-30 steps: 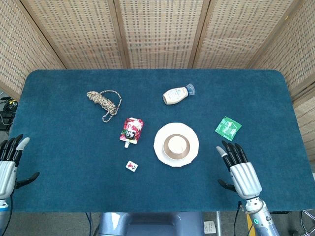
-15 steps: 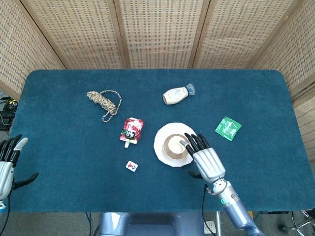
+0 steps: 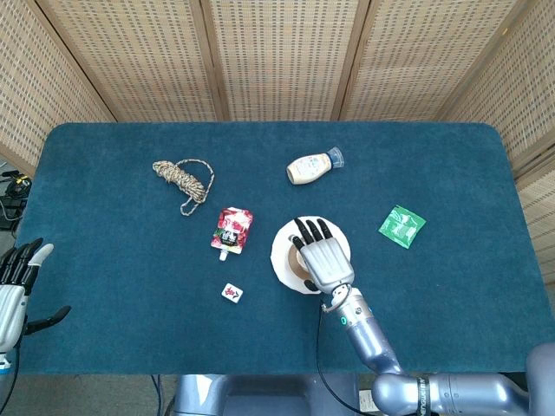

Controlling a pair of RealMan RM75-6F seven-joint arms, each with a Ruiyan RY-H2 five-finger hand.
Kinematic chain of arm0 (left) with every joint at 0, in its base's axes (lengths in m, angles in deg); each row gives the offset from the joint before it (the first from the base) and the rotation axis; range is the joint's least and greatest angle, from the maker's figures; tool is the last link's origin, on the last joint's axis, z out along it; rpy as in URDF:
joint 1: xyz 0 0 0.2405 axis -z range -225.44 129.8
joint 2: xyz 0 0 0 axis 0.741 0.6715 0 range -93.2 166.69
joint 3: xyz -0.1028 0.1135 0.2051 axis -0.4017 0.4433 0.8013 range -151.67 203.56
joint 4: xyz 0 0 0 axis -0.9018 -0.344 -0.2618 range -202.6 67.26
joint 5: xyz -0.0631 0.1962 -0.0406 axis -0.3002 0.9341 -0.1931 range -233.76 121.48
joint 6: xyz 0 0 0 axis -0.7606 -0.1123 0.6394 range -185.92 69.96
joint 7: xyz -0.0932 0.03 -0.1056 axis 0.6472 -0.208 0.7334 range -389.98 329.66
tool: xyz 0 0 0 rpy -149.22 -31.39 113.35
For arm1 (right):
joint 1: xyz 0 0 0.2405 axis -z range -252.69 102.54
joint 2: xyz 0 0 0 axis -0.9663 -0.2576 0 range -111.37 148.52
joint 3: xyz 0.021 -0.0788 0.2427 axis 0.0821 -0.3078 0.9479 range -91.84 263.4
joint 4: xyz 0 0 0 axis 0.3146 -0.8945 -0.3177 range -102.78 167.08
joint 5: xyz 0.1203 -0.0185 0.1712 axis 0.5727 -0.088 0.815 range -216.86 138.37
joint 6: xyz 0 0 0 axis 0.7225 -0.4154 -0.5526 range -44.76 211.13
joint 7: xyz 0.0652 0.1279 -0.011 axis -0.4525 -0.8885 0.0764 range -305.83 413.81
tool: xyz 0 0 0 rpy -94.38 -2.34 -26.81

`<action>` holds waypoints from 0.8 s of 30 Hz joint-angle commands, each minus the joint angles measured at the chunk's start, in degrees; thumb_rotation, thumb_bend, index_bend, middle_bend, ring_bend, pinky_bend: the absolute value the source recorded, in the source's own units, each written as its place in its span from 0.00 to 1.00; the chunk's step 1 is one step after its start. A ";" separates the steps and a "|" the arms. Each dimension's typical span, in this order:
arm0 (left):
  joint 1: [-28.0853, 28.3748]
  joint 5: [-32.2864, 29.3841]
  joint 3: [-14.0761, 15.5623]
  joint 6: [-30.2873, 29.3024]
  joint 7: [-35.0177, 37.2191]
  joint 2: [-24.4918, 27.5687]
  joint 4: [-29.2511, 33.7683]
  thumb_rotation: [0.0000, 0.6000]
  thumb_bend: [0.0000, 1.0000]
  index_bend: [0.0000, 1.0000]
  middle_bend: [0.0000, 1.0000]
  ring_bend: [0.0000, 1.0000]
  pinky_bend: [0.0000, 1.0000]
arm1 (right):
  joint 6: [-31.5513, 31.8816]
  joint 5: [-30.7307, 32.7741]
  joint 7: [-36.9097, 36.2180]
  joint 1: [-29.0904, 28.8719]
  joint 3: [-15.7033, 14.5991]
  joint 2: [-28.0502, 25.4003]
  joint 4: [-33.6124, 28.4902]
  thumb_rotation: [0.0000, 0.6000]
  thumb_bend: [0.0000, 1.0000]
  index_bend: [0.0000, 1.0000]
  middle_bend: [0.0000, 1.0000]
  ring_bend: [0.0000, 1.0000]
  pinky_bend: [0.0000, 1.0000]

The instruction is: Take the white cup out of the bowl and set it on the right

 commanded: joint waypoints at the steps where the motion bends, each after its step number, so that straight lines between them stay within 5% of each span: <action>1: 0.11 -0.17 -0.01 0.23 -0.02 -0.06 -0.03 1.00 0.03 0.00 0.00 0.00 0.00 | 3.85 3.72 4.76 -3.31 0.15 1.52 1.57 1.00 0.36 0.23 0.00 0.00 0.02; 24: 0.32 -0.60 -0.04 0.63 0.11 -0.10 -0.12 1.00 0.03 0.00 0.00 0.00 0.00 | 9.08 11.04 7.18 -7.72 -2.66 3.06 3.97 1.00 0.37 0.27 0.00 0.00 0.05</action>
